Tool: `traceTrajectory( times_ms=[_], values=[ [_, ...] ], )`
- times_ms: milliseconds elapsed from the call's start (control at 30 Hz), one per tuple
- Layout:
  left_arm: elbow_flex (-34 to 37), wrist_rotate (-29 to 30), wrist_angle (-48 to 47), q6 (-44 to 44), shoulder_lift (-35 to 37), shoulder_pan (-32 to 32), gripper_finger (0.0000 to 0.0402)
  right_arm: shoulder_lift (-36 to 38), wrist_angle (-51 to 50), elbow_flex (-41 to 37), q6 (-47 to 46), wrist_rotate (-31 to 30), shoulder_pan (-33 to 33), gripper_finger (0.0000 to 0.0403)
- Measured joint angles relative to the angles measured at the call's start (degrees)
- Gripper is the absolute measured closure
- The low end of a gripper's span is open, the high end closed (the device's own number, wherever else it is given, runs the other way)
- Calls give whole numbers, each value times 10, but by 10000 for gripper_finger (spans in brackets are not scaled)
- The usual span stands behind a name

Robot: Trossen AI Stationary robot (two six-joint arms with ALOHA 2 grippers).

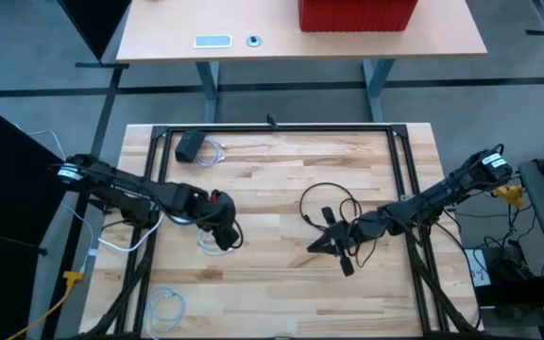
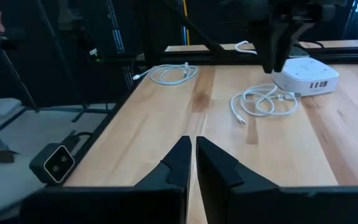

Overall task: Insert USB
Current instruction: Insert the white charger cable into the left white outlet extension

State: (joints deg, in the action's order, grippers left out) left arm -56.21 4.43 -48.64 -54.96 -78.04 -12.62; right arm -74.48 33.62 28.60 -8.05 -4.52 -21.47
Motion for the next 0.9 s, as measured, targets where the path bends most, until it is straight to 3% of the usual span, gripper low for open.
traceTrajectory(
  times_ms=[367,567,900],
  values=[
    [1,5,-2,40,0,-22,310,-12,62,29,25,-13,0,394],
    [1,5,-2,23,0,-68,310,-97,136,61,77,-34,1,394],
    [1,18,-3,12,0,-127,310,-244,130,184,169,-32,17,394]
  ],
)
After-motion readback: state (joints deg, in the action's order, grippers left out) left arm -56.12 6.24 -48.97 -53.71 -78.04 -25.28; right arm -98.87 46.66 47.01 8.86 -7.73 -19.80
